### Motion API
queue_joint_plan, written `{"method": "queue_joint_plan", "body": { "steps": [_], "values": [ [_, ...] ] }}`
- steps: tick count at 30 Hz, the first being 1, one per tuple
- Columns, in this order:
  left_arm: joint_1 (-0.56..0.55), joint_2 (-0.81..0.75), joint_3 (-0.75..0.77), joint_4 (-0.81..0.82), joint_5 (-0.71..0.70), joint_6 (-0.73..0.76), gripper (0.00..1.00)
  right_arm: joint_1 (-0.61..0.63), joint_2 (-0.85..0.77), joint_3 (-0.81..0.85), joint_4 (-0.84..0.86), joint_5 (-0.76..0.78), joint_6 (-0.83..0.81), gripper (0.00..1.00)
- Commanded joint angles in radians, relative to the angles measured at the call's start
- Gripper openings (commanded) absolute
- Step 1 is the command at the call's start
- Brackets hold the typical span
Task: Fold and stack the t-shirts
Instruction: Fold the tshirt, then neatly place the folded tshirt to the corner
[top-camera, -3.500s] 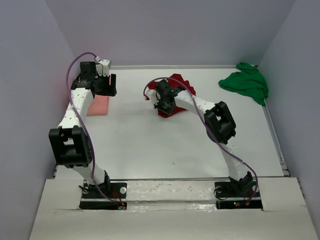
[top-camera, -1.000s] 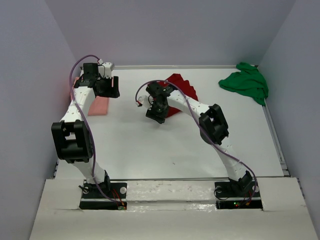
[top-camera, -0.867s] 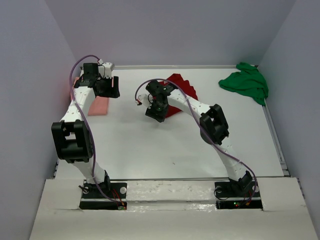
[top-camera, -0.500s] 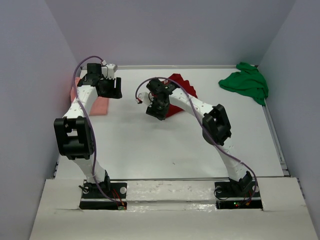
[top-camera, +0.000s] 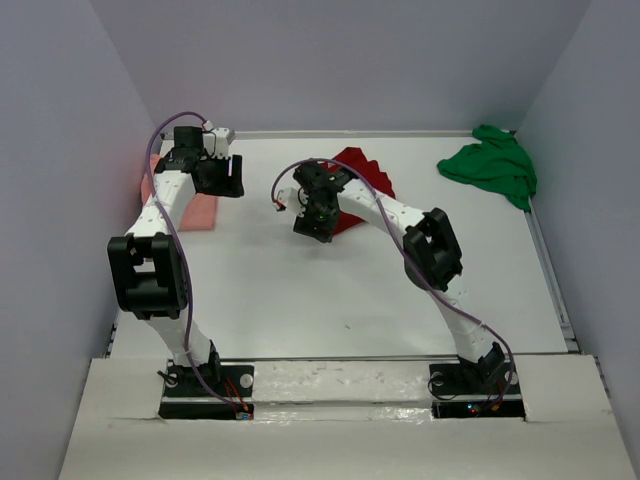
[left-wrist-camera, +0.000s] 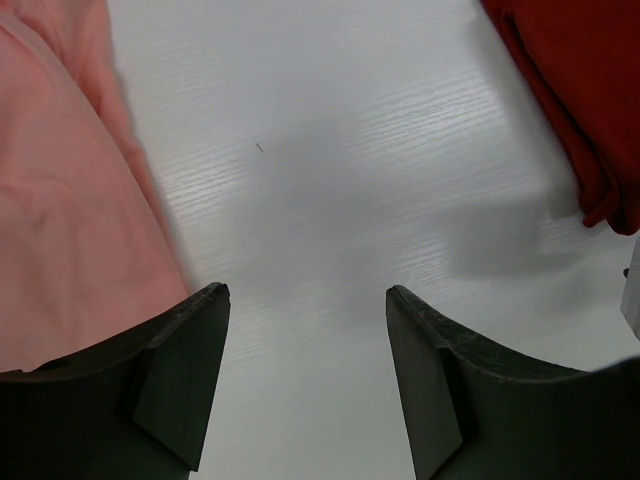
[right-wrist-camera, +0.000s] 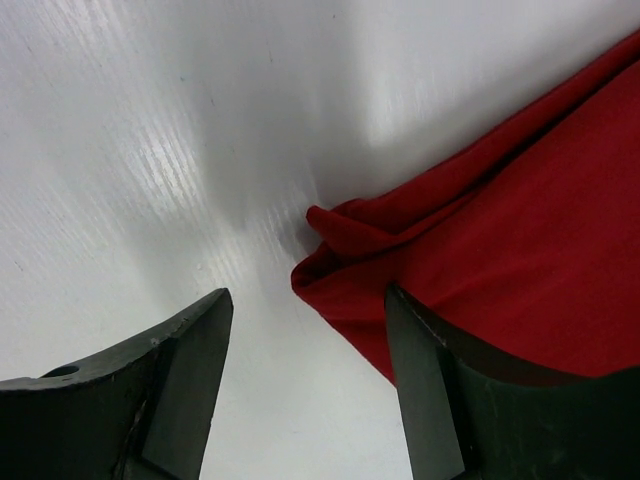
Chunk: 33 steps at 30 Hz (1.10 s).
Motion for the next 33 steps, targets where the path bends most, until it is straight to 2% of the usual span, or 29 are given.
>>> {"method": "queue_joint_plan", "body": {
  "steps": [1,15,22,24,25,26,28,30,33],
  "values": [
    [-0.005,-0.014,0.027,-0.001,0.008,0.009,0.73,0.008,-0.001,-0.003,0.064,0.022,-0.028,0.70],
    [-0.007,0.006,0.030,-0.008,0.013,0.012,0.73,0.008,0.072,-0.041,0.163,0.099,-0.066,0.70],
    [-0.008,0.017,0.040,-0.012,0.014,0.014,0.73,-0.001,0.082,-0.049,0.172,0.102,-0.058,0.59],
    [-0.008,0.025,0.047,-0.018,0.034,0.014,0.73,-0.012,0.076,-0.051,0.170,0.091,-0.049,0.52],
    [-0.007,0.025,0.053,-0.022,0.030,0.014,0.73,-0.012,0.070,-0.051,0.170,0.090,-0.043,0.41],
    [-0.007,0.026,0.054,-0.022,0.028,0.014,0.73,-0.012,0.070,-0.054,0.170,0.090,-0.045,0.37],
    [-0.025,0.026,0.056,-0.022,0.028,0.014,0.73,-0.012,0.062,-0.058,0.170,0.097,-0.043,0.21],
    [-0.040,0.026,0.051,-0.022,0.034,0.012,0.73,-0.021,0.059,-0.060,0.167,0.105,-0.040,0.03],
    [-0.043,0.040,0.047,-0.024,0.112,0.006,0.73,-0.030,0.046,-0.058,0.166,0.110,-0.031,0.00]
  ]
}}
